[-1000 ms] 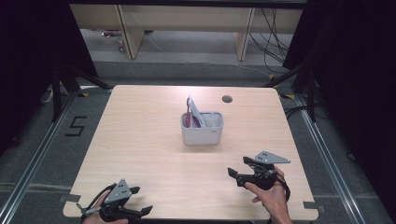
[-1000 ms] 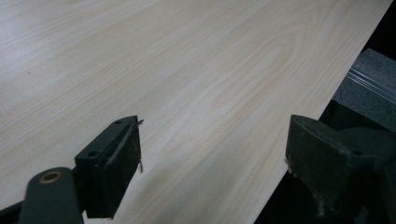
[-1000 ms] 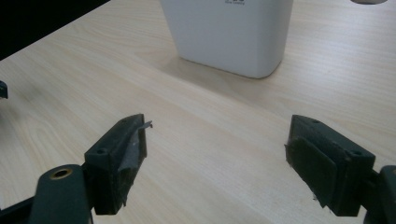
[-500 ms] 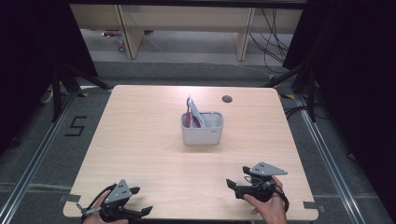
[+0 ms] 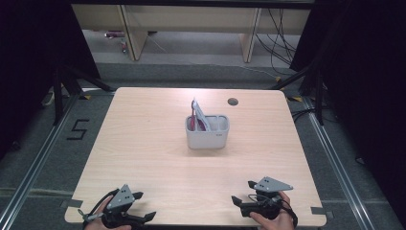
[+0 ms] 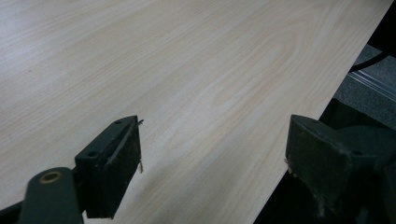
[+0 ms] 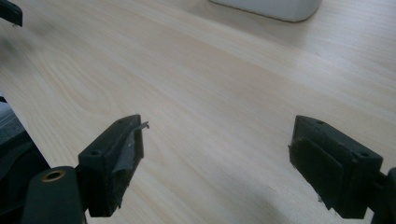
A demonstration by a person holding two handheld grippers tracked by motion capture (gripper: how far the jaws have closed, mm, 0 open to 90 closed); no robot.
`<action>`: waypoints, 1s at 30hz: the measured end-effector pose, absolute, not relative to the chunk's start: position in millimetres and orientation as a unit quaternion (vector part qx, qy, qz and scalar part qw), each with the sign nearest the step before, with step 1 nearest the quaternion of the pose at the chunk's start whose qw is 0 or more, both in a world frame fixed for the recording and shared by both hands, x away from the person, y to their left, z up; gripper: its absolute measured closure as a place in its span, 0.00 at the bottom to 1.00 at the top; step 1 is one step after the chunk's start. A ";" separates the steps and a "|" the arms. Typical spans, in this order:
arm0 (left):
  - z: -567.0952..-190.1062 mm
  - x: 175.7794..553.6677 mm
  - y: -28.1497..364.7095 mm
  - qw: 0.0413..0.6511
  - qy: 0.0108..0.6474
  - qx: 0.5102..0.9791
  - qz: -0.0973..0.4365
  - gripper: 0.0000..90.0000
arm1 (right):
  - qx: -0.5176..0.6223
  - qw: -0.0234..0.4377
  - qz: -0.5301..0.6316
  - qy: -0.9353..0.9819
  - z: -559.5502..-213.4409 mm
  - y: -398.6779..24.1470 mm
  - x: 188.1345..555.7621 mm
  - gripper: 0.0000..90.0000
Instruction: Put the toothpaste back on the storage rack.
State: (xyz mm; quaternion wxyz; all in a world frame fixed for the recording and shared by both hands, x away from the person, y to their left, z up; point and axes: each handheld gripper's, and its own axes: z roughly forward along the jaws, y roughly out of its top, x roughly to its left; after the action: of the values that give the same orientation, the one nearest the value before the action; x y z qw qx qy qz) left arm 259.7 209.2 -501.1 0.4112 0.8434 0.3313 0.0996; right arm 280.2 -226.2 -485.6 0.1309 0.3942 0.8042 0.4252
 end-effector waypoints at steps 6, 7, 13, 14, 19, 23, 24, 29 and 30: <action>-501.2 259.1 208.7 0.412 0.332 0.843 0.099 0.20 | 0.396 0.132 0.411 0.810 -485.6 -230.6 275.3 0.20; -501.8 258.5 207.3 0.420 0.338 0.837 0.098 0.20 | 0.395 0.136 0.409 0.811 -485.5 -231.3 274.6 0.20; -501.8 258.2 207.0 0.421 0.338 0.836 0.098 0.20 | 0.394 0.139 0.404 0.814 -486.1 -231.0 268.0 0.20; -501.7 258.2 207.2 0.421 0.338 0.836 0.099 0.20 | 0.395 0.135 0.403 0.815 -486.5 -230.3 267.1 0.20; -502.0 258.3 207.1 0.423 0.338 0.835 0.098 0.20 | 0.390 0.135 0.401 0.818 -487.5 -231.0 264.0 0.20; -502.5 258.0 206.6 0.424 0.337 0.835 0.099 0.20 | 0.399 0.135 0.397 0.816 -487.6 -230.6 260.7 0.20; -502.4 258.0 206.6 0.424 0.337 0.835 0.100 0.20 | 0.393 0.137 0.396 0.819 -487.3 -231.2 261.0 0.20; -502.4 258.1 206.8 0.424 0.337 0.835 0.099 0.20 | 0.388 0.138 0.396 0.821 -489.0 -231.3 261.2 0.20; -502.1 257.9 206.7 0.422 0.337 0.836 0.099 0.20 | 0.387 0.135 0.396 0.822 -489.0 -232.0 261.7 0.20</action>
State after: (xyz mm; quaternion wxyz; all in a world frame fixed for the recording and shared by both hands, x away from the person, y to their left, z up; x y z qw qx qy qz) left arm 257.9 206.7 -502.1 0.4219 0.8361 0.3365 0.0986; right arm 261.7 -232.0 -489.0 0.1353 0.3874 0.8216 0.3957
